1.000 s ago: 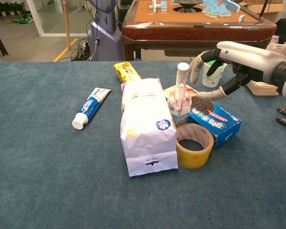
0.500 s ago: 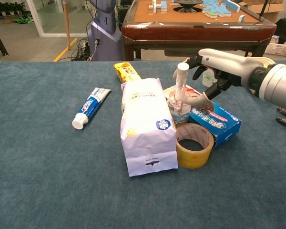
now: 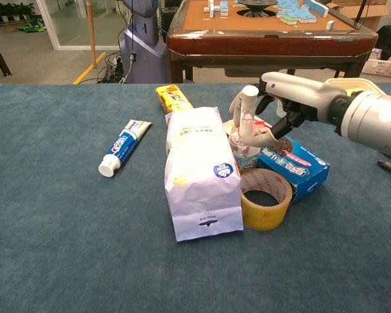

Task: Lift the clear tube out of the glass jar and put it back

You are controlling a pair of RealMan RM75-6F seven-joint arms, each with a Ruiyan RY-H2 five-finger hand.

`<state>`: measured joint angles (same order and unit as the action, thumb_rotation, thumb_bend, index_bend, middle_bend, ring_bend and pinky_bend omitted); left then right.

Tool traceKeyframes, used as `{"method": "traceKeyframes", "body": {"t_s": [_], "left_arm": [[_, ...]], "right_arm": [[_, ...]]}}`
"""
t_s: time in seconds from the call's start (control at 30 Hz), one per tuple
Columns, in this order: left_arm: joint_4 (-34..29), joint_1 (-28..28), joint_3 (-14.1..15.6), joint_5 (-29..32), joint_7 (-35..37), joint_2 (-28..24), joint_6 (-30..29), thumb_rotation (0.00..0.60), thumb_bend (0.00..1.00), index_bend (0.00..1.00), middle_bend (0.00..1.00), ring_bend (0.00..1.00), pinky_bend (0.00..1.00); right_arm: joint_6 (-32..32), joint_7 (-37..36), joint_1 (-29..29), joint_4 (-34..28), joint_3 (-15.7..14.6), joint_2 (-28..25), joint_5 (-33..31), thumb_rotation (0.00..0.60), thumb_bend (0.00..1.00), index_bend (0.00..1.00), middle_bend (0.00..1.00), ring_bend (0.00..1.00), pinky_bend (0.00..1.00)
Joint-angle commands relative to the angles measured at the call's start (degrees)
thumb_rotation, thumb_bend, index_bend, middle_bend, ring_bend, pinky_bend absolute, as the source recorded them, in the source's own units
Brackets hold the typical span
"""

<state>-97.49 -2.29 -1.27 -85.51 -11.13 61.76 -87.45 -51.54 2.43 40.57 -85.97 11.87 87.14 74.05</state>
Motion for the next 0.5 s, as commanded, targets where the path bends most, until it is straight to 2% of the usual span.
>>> {"method": "traceKeyframes", "body": {"t_s": [0.03,0.5], "left_arm": [[0.13,0.05,-0.03,0.08,0.16,0.02,-0.01,0.600,0.17,0.17,0.12,0.16,0.06],[0.30,0.15,-0.11,0.11,0.36,0.07,-0.07,0.600,0.17,0.17,0.12,0.16,0.06]], "right_arm": [[-0.07,0.07,0.04,-0.02,-0.13,-0.07,-0.15,0.600,0.39,0.47,0.25,0.10,0.22],[-0.14,-0.46,0.41,0.32,-0.86,-0.22,-0.48,0.600,0.39,0.47,0.25,0.10,0.22]]}}
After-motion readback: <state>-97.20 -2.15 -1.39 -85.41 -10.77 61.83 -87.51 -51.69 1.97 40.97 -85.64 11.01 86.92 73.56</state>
